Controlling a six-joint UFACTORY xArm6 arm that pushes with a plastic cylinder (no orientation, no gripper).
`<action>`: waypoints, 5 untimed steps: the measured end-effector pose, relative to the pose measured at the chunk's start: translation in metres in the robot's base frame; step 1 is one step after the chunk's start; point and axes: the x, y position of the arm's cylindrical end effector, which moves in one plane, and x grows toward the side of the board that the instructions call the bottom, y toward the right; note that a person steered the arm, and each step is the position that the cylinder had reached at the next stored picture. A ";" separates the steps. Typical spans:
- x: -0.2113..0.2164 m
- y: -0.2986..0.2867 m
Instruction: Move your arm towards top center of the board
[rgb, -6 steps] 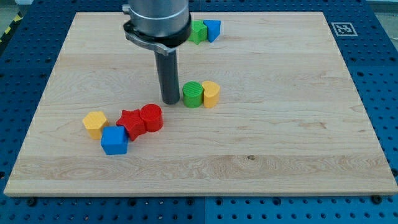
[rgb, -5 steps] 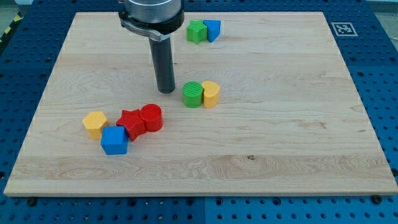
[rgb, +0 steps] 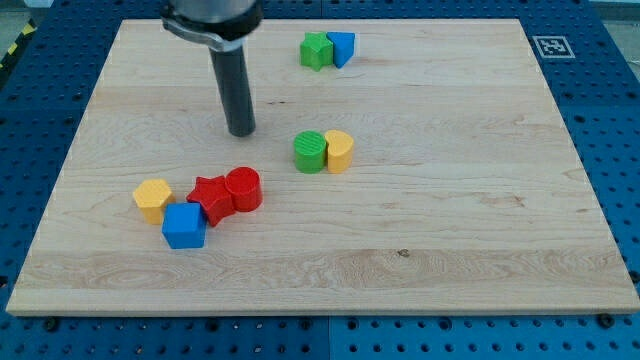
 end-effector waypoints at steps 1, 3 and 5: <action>-0.044 -0.017; -0.142 0.004; -0.170 0.039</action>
